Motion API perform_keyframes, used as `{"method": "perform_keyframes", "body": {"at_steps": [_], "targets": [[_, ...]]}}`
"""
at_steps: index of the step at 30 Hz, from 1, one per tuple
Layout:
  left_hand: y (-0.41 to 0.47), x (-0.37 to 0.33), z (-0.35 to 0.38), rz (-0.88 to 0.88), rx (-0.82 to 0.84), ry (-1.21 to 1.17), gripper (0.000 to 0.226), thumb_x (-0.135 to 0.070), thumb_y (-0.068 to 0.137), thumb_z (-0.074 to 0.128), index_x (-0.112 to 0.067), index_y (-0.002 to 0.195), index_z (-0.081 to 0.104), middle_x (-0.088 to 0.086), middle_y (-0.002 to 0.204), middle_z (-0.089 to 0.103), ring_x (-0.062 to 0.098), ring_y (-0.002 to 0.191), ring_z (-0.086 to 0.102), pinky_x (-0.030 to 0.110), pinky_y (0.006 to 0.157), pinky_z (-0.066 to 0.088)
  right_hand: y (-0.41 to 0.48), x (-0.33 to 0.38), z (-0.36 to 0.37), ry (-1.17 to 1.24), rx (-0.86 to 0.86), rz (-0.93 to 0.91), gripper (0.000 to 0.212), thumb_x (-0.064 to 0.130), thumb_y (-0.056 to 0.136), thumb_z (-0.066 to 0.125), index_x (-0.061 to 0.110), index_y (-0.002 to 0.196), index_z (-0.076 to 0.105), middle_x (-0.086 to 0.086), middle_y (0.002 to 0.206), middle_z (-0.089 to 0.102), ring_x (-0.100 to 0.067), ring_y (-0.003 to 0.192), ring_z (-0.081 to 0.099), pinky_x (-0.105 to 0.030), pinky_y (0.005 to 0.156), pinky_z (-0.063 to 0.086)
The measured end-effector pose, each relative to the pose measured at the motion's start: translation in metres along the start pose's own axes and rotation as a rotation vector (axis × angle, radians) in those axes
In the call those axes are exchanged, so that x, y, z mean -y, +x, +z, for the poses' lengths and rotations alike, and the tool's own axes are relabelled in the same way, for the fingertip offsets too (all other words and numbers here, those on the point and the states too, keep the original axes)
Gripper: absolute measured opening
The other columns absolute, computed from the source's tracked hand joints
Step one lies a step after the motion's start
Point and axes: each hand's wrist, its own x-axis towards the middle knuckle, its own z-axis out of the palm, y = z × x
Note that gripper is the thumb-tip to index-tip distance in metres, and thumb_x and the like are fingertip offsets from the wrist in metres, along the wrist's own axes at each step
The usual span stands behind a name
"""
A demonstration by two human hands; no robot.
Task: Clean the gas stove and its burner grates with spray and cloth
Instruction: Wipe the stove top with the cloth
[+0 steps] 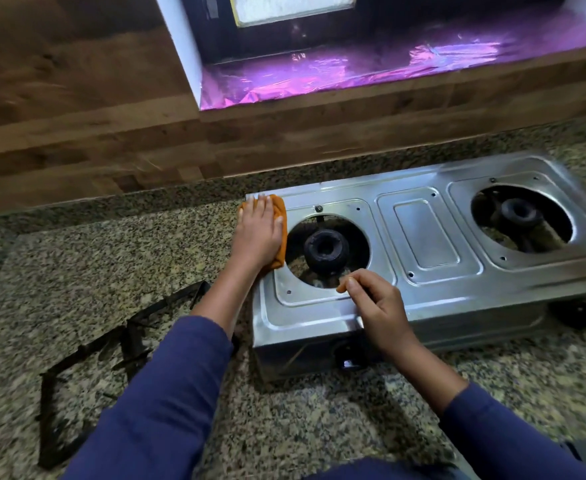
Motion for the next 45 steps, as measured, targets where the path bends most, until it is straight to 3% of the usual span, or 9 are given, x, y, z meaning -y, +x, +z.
{"method": "perform_keyframes", "body": {"at_steps": [10,22,25,29,33,36,40,43,45], "targets": [[-0.157,-0.023,0.016,0.005,-0.050,-0.088,0.063,-0.045,0.099,0.015,-0.019,0.155,0.002,-0.006,0.160,-0.007,0.010,0.148,-0.014,0.032,0.119,-0.007,0.001,0.000,-0.001,0.090,-0.004,0.042,0.028,0.027,0.092,0.050,0.011,0.074,0.063,0.002,0.073,0.062,-0.018,0.075,0.061,-0.032,0.068,0.045],[0.070,0.007,-0.001,-0.037,-0.022,-0.016,0.060,-0.036,0.104,0.025,-0.005,0.154,0.018,0.012,0.162,0.014,0.027,0.150,0.008,0.045,0.122,0.005,0.000,0.003,-0.002,0.114,-0.007,0.074,0.027,0.024,0.092,0.050,0.010,0.073,0.063,0.004,0.069,0.061,-0.011,0.070,0.058,-0.023,0.065,0.042],[0.066,0.006,0.000,-0.021,-0.052,-0.009,0.058,-0.036,0.104,0.025,-0.006,0.153,0.020,0.012,0.162,0.015,0.026,0.150,0.009,0.043,0.122,0.005,0.001,0.006,-0.004,0.202,0.016,0.140,0.024,0.014,0.092,0.050,0.008,0.073,0.064,0.014,0.057,0.052,0.001,0.056,0.045,-0.015,0.057,0.034],[0.005,0.002,0.002,-0.020,-0.102,-0.078,0.057,-0.033,0.104,0.028,-0.008,0.154,0.017,0.010,0.163,0.012,0.025,0.151,0.005,0.042,0.123,0.005,0.007,0.011,-0.010,0.321,-0.007,0.233,0.023,0.020,0.089,0.050,0.013,0.073,0.065,0.014,0.054,0.046,-0.005,0.054,0.040,-0.018,0.055,0.031],[-0.091,-0.016,0.012,-0.046,-0.127,-0.138,0.057,-0.036,0.104,0.022,-0.012,0.155,0.011,0.004,0.163,0.007,0.019,0.151,-0.002,0.038,0.122,0.001,0.011,0.022,-0.001,0.213,0.035,0.182,0.021,0.018,0.091,0.051,0.010,0.083,0.069,0.011,0.068,0.062,-0.007,0.066,0.054,-0.017,0.063,0.041],[-0.142,-0.027,0.022,-0.082,-0.142,-0.160,0.063,-0.040,0.099,0.018,-0.010,0.155,0.015,0.004,0.163,0.008,0.019,0.151,-0.003,0.038,0.121,0.001,0.006,0.031,0.023,0.004,0.174,0.112,0.023,0.009,0.089,0.052,0.011,0.104,0.069,0.004,0.101,0.068,-0.005,0.096,0.062,-0.017,0.082,0.048],[-0.165,-0.016,0.028,-0.106,-0.128,-0.573,0.053,-0.028,0.102,0.031,-0.009,0.152,0.028,0.004,0.161,0.015,0.013,0.149,0.001,0.033,0.122,0.006,-0.014,0.041,0.061,-0.317,0.491,-0.054,0.054,0.008,0.091,0.044,0.008,0.145,0.042,-0.009,0.154,0.037,-0.013,0.143,0.030,-0.021,0.119,0.018],[-0.176,-0.002,0.009,-0.304,-0.081,-1.233,0.045,-0.003,0.102,0.039,-0.016,0.145,0.040,0.003,0.152,0.039,0.018,0.142,0.035,0.033,0.119,0.023,-0.024,0.043,0.080,-0.572,0.597,-0.118,0.062,0.017,0.094,0.036,0.005,0.153,0.020,-0.015,0.162,0.012,-0.025,0.151,0.008,-0.033,0.123,0.003],[-0.188,0.005,0.001,-0.393,-0.120,-1.470,0.045,0.000,0.101,0.039,-0.017,0.143,0.044,0.002,0.142,0.051,0.016,0.130,0.050,0.034,0.112,0.036,-0.025,0.044,0.093,-0.761,0.598,-0.113,0.063,0.030,0.098,0.029,0.005,0.154,0.015,-0.017,0.162,0.007,-0.029,0.151,0.002,-0.042,0.122,0.000]]}}
